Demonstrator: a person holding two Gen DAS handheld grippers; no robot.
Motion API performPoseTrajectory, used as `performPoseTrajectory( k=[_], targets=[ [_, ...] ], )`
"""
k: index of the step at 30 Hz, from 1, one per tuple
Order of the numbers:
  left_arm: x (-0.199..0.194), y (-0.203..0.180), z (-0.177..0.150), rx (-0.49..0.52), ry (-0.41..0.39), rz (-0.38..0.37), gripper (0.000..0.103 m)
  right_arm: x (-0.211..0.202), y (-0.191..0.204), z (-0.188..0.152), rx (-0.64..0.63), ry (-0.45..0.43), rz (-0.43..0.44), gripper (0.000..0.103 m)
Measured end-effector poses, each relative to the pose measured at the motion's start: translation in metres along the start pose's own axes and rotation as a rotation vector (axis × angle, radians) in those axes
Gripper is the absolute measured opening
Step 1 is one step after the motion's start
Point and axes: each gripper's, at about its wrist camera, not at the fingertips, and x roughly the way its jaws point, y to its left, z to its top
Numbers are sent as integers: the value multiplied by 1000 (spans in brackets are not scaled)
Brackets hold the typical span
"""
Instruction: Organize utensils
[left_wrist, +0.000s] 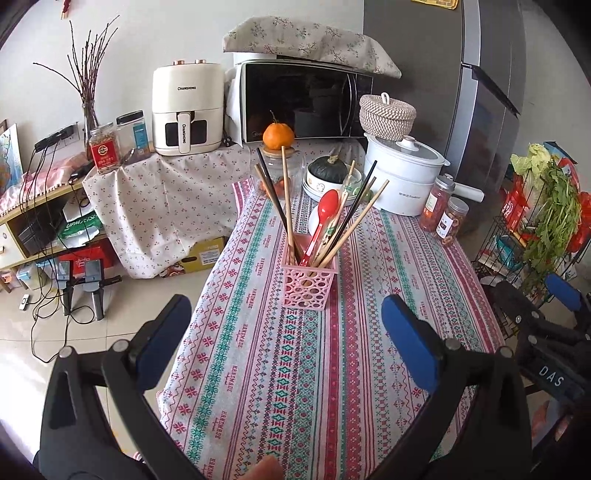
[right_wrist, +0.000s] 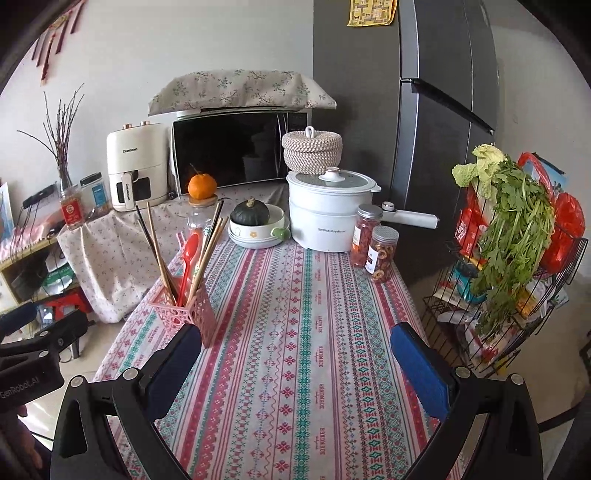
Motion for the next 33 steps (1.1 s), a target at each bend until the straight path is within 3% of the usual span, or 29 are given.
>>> performPoseTrajectory(
  k=[33],
  targets=[
    [-6,-4,-1,-5,-12,-19,102,5,-2,-1,18,4,-16,103]
  ],
)
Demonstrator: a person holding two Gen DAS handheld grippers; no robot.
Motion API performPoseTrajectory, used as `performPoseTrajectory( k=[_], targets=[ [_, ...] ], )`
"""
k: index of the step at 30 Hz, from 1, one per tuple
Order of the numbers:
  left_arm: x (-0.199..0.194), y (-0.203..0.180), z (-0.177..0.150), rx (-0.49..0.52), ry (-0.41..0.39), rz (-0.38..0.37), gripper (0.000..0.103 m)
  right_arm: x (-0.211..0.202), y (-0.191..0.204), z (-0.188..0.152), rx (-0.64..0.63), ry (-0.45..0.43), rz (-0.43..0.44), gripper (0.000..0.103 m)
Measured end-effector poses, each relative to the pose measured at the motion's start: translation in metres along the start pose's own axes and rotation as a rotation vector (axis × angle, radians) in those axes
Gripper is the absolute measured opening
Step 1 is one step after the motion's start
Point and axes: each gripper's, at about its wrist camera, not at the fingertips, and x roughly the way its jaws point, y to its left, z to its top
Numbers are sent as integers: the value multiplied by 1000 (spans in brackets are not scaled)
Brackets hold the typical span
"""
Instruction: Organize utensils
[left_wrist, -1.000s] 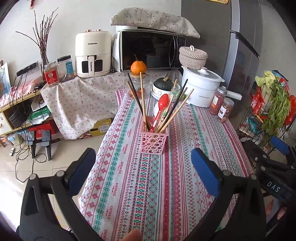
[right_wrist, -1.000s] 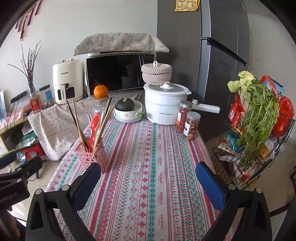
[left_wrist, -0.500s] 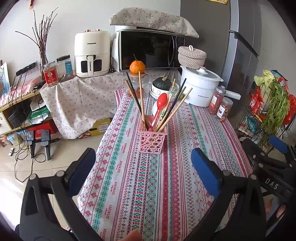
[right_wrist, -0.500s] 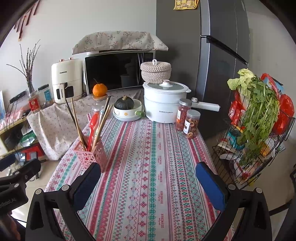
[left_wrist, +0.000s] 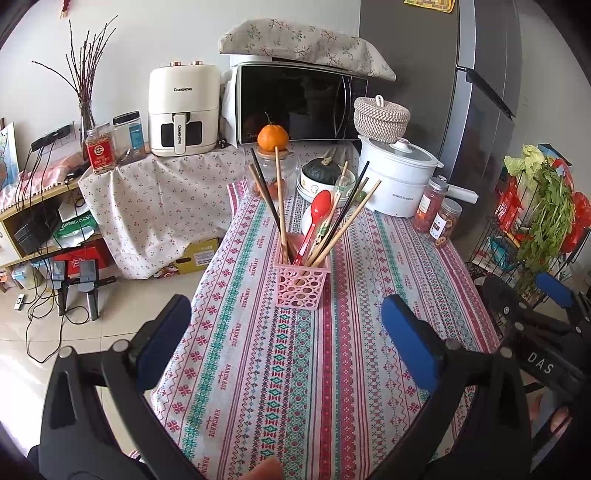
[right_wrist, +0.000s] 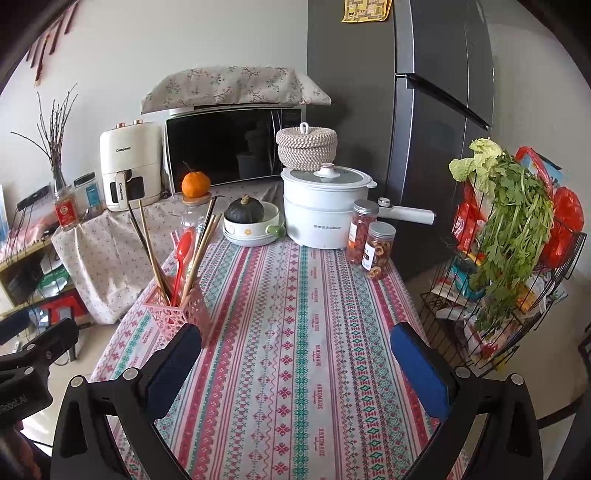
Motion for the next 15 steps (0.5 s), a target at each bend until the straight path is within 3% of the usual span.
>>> performPoseTrajectory(
  k=[15],
  targets=[
    [-5,-2,1,0,-32,1,102,-1,0,1,6,-7,-9,103]
  ],
)
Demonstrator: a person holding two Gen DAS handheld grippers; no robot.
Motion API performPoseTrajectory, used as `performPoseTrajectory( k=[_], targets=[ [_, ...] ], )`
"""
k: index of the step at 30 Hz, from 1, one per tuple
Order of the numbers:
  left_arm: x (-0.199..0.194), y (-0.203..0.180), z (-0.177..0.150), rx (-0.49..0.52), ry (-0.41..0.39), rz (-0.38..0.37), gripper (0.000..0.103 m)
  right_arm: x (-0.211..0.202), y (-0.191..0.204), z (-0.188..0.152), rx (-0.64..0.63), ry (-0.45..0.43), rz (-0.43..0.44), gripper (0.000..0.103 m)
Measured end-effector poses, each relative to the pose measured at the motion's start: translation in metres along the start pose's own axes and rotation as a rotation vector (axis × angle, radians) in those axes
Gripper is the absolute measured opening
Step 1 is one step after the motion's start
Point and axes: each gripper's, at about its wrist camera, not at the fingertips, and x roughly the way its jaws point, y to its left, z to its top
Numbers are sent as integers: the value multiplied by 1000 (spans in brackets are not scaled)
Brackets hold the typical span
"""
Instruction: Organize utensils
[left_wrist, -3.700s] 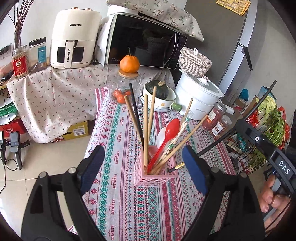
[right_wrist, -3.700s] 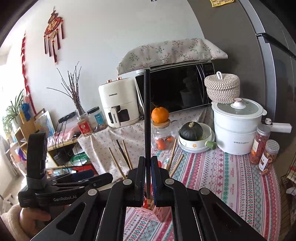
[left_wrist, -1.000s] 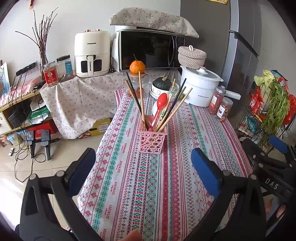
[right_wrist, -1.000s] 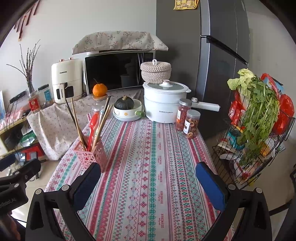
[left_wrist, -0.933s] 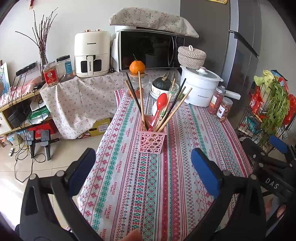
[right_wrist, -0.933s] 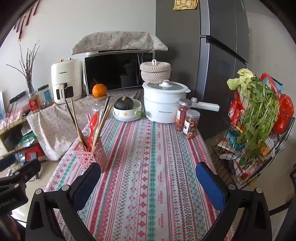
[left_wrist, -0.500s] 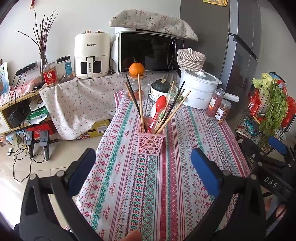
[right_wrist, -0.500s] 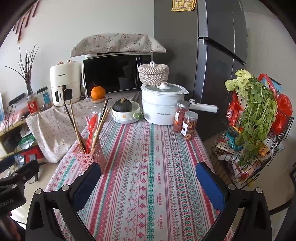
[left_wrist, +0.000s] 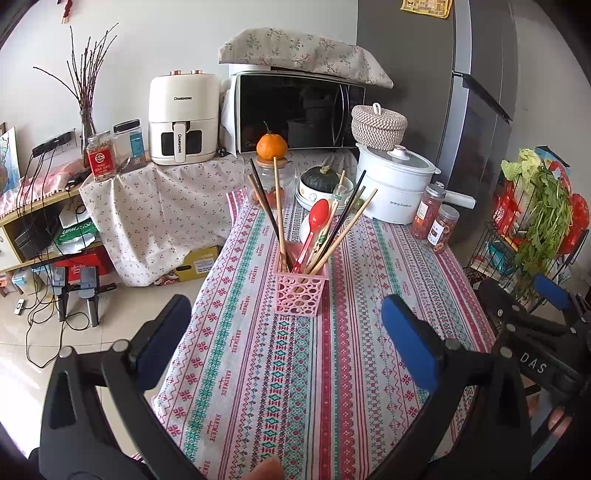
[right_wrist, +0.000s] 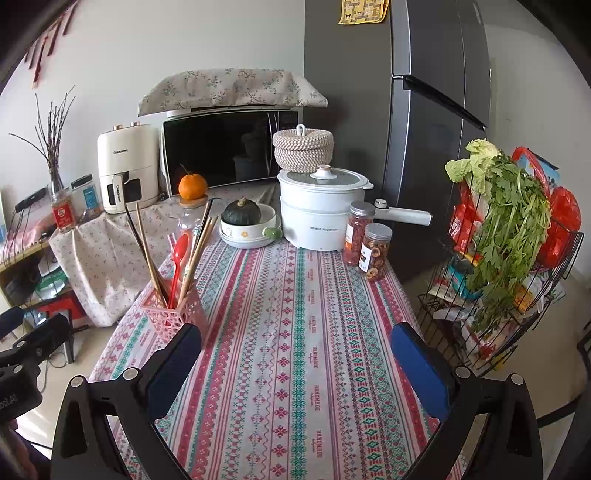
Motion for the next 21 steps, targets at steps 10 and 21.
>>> performPoseTrajectory(
  k=[10,21],
  targets=[
    [0,-2,0,2,0,0,102,1,0,-1,-1,4,2,103],
    [5,4,1,-22,24,-27,102,2,0,-3,2,8,1,103]
  ],
)
